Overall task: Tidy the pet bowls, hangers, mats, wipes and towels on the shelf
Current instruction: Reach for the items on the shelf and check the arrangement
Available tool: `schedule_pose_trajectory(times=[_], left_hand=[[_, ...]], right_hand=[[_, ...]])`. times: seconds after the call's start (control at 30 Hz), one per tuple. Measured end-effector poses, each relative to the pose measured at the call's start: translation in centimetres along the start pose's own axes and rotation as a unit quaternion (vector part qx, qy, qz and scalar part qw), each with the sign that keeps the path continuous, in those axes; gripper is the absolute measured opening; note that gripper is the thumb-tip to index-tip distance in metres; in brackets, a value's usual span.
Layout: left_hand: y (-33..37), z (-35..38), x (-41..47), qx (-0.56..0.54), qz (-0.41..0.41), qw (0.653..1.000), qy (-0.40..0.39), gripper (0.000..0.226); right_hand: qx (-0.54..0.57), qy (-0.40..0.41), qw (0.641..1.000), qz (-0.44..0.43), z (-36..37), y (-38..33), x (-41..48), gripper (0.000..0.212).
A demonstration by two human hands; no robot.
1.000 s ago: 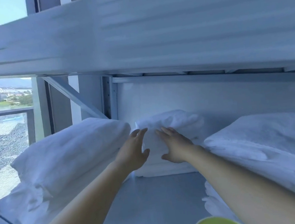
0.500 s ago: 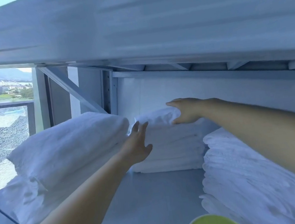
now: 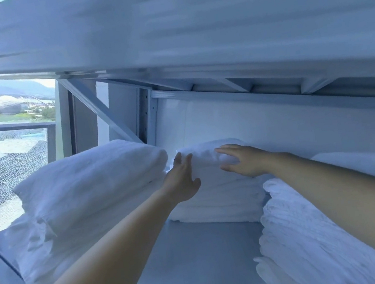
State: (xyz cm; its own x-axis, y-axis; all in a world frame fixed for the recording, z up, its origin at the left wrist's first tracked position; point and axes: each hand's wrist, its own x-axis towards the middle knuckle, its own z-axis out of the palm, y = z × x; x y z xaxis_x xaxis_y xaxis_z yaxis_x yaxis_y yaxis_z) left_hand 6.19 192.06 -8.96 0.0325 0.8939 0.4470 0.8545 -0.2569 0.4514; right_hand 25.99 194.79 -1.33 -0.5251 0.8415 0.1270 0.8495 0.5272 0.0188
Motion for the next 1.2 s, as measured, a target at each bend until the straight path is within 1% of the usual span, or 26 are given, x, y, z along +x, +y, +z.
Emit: schedule_pose_trajectory(times=[0.17,0.23,0.33,0.47,0.6,0.73,0.87,1.0,1.2], left_hand=[[0.5,0.6,0.1,-0.019,-0.038,0.999,0.012,0.076],[0.7,0.7,-0.1,-0.021,-0.038,0.999,0.008,0.077],[1.0,0.6,-0.7,-0.032,-0.018,0.999,-0.001,0.076],[1.5,0.8,-1.9,-0.036,0.022,0.999,-0.010,0.075],[1.1,0.8,-2.7,-0.058,0.057,0.996,-0.038,0.079],[-0.2,-0.2,-2.8,-0.050,0.083,0.994,-0.042,0.078],[-1.2,-0.7,-3.0,-0.014,0.062,0.997,-0.048,0.081],[-1.3,-0.1,-3.5,-0.085,0.053,0.993,-0.069,0.087],[-1.2,0.5,-4.0,-0.124,0.048,0.987,-0.089,0.092]], right_hand=[[-0.001,0.008,1.000,-0.012,-0.1,0.6,-0.2,0.062],[-0.003,0.013,1.000,-0.002,-0.1,1.1,-0.1,0.063],[0.016,0.021,0.999,0.031,-0.4,1.9,-0.1,0.062],[0.047,0.054,0.995,0.075,-1.2,3.0,-0.2,0.055],[0.058,0.042,0.992,0.109,-1.4,3.9,-0.4,0.051],[0.044,0.047,0.993,0.101,-1.4,3.7,-0.6,0.050],[0.020,0.056,0.993,0.100,-1.2,3.1,-0.9,0.043],[0.026,0.066,0.992,0.108,-1.1,2.8,-1.2,0.040],[0.018,0.017,0.993,0.113,-1.2,2.4,-1.5,0.046]])
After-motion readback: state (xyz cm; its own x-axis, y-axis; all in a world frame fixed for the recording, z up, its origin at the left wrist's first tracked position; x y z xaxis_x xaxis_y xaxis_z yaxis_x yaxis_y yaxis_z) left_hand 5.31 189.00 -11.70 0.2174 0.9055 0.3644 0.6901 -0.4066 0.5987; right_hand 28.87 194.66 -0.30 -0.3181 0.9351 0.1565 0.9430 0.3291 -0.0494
